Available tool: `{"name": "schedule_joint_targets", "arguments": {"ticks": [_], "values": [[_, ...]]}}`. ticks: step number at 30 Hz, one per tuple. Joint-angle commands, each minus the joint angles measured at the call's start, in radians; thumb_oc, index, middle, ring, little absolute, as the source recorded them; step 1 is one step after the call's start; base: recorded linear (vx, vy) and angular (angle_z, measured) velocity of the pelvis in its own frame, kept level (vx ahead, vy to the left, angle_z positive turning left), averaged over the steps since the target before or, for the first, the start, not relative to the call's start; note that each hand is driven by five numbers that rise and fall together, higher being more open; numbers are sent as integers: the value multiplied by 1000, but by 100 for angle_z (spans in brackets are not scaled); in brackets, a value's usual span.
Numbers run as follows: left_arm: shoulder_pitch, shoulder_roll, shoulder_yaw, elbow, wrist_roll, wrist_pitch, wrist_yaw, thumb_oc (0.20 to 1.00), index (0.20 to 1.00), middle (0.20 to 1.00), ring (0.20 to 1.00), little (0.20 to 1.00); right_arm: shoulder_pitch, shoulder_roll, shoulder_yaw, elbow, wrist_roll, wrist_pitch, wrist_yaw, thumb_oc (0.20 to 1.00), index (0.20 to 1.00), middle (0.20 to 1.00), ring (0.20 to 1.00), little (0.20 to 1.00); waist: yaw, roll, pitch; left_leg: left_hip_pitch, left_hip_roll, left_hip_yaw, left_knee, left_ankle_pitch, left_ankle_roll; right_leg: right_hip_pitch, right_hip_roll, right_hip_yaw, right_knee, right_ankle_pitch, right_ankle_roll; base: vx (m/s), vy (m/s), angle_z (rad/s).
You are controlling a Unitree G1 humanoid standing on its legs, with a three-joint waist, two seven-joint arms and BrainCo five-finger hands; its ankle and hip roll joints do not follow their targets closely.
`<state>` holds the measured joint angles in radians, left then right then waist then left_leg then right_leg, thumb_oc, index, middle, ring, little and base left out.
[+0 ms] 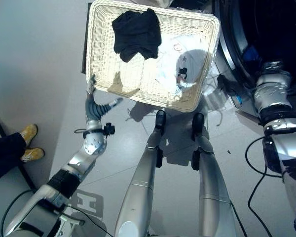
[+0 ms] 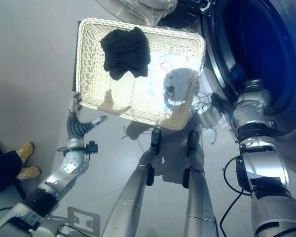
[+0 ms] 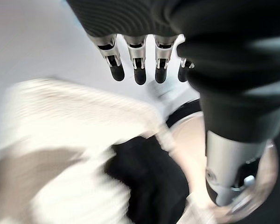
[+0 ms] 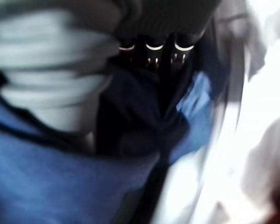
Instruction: Put the clothes into the washing machine.
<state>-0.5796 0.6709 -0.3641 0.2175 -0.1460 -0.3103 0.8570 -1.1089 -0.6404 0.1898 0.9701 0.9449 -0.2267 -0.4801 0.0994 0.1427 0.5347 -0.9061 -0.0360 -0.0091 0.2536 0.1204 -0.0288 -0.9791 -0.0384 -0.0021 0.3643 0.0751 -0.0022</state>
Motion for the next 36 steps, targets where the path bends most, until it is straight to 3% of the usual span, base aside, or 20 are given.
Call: {"name": "schedule_joint_targets", "arguments": {"ticks": [1, 5, 6, 9, 10, 11, 16, 17, 19, 22, 24, 25, 26, 29, 36], "values": [[8, 4, 67, -3, 52, 2, 31, 1000, 1000, 1000, 1000, 1000, 47, -80, 58, -104, -301, -12, -61, 1000, 1000, 1000, 1000, 1000, -39, 44, -15, 32, -62, 13, -23, 2, 13, 40, 14, -107, -37, -9, 36, -45, 119, -15], [-66, 6, 92, 44, 45, 60, 9, 1000, 1000, 1000, 1000, 1000, 139, -72, 63, -271, -470, -5, -90, 1000, 1000, 1000, 1000, 1000, -79, 17, -15, 32, -58, 36, 7, -12, 13, 39, 21, -90, -27, -6, 42, -34, 124, -6], [-93, 7, 97, 64, 55, 87, 8, 1000, 1000, 1000, 1000, 1000, 165, -67, 56, -311, -483, -3, -85, 1000, 1000, 1000, 1000, 1000, -91, 8, -15, 30, -57, 44, 17, -17, 13, 37, 24, -84, -22, -7, 42, -23, 101, 0], [-93, 7, 97, 64, 55, 87, 8, 1000, 1000, 1000, 1000, 1000, 165, -67, 56, -311, -483, -3, -85, 1000, 1000, 1000, 1000, 1000, -91, 8, -15, 30, -57, 44, 17, -17, 13, 37, 24, -84, -22, -7, 42, -6, 35, -3], [-130, 10, 93, 93, 60, 120, 5, 1000, 1000, 1000, 1000, 1000, 194, -60, 52, -347, -486, -6, -76, 1000, 1000, 1000, 1000, 1000, -105, 0, -15, 28, -55, 51, 27, -22, 13, 35, 26, -78, -18, -6, 44, -43, 316, -16], [-300, 6, 63, 299, 68, 268, 44, 1000, 1000, 1000, 1000, 1000, 327, -8, 44, -475, -444, -41, 12, 1000, 1000, 1000, 1000, 1000, -169, -39, -15, 26, -45, 83, 75, -50, 15, 30, 34, -49, 0, -6, 48, -43, 330, -16], [-367, 3, 46, 428, 6, 354, 79, 1000, 1000, 1000, 1000, 1000, 414, 39, 66, -543, -447, -51, 91, 1000, 1000, 1000, 1000, 1000, -204, -64, -15, 25, -38, 104, 105, -74, 17, 30, 35, -32, -1, -3, 50, -18, 173, -15], [-394, 8, 43, 474, -46, 404, 73, 1000, 1000, 1000, 1000, 1000, 452, 58, 97, -581, -489, -28, 133, 1000, 1000, 1000, 1000, 1000, -219, -79, -15, 24, -34, 116, 120, -85, 16, 32, 31, -27, -10, 1, 51, -8, 115, -9], [-400, 10, 41, 484, -55, 417, 69, 1000, 1000, 1000, 1000, 1000, 457, 59, 107, -586, -499, -24, 149, 1000, 1000, 1000, 1000, 1000, -222, -82, -15, 23, -32, 120, 123, -87, 16, 32, 31, -26, -12, 2, 51, -9, 107, -16], [-444, 32, 38, 554, -117, 500, -5, 1000, 1000, 1000, 1000, 1000, 493, 54, 166, -662, -527, 6, 224, 1000, 1000, 1000, 1000, 1000, -247, -100, -15, 11, -32, 140, 170, -118, 17, 26, 22, -16, -26, 10, 52, -9, 152, -11], [-457, 37, 29, 596, -118, 527, -40, 1000, 1000, 1000, 1000, 1000, 507, 57, 182, -683, -520, 11, 247, 1000, 1000, 1000, 1000, 1000, -255, -106, -15, 30, -27, 138, 201, -166, 11, 46, 25, -11, -18, -20, 56, 37, 137, -8], [-485, 48, 28, 626, -136, 539, -58, 1000, 1000, 1000, 1000, 1000, 497, 49, 188, -701, -495, 3, 260, 1000, 1000, 1000, 1000, 1000, -268, -115, -15, -2, -26, 159, 214, -149, 18, 18, 19, -7, -28, 10, 50, 74, 138, -11], [-480, 47, 25, 634, -139, 539, -62, 1000, 1000, 1000, 1000, 1000, 506, 51, 191, -701, -490, 3, 263, 1000, 1000, 1000, 1000, 1000, -265, -113, -15, 22, -23, 148, 223, -181, 12, 40, 25, -4, -18, -18, 55, 13, 137, -13], [-503, 55, 19, 703, -174, 545, -86, 1000, 1000, 1000, 1000, 1000, 515, 56, 202, -728, -473, -15, 259, 1000, 1000, 1000, 1000, 1000, -282, -119, -15, 12, -20, 162, 257, -206, 15, 31, 27, 9, -18, -18, 55, 32, 143, -6], [-528, 68, 25, 821, -274, 557, -158, 1000, 1000, 1000, 1000, 1000, 515, 69, 204, -732, -467, -13, 246, 1000, 1000, 1000, 1000, 1000, -299, -125, -15, -3, -23, 180, 281, -229, 20, 12, 28, 30, -27, -3, 63, 7, 106, -3]]}}
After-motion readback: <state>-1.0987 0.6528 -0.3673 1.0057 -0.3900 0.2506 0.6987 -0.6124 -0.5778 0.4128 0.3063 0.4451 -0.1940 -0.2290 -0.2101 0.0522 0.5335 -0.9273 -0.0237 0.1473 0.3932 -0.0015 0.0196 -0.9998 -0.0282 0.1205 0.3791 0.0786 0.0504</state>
